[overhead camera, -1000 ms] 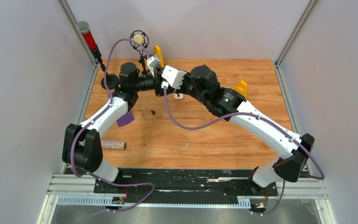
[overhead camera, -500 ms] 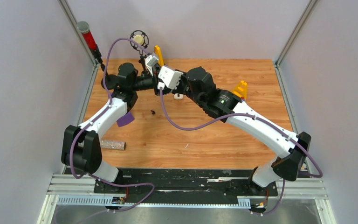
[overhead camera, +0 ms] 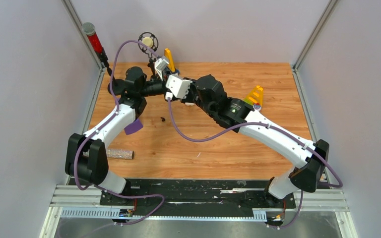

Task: Insert the wireless bluetooth earbuds into the charging case
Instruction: Place the earbud in the charging case.

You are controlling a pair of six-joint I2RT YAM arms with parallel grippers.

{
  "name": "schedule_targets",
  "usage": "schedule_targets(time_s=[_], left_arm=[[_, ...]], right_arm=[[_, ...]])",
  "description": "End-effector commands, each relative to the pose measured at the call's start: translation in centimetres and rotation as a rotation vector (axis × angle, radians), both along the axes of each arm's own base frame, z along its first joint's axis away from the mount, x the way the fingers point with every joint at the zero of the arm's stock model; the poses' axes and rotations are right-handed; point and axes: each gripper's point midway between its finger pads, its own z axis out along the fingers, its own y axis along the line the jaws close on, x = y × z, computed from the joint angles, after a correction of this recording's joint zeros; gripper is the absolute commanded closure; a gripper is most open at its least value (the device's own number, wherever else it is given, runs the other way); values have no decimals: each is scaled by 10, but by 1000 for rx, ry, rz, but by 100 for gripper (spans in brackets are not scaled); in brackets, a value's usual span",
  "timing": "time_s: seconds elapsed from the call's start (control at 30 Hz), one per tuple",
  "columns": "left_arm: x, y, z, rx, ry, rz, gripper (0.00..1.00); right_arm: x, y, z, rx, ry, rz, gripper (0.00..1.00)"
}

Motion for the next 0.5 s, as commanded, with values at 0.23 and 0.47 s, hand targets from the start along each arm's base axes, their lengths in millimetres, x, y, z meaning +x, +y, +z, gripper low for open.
schedule_targets(time_s=[0.23, 0.47], left_arm=[[-7, 3, 23, -24, -67, 3, 100], [-6, 3, 24, -22, -70, 7, 100]], right_arm=[[-10, 6, 9, 17, -33, 10, 80], [-19, 9, 2, -10, -27, 32, 80]])
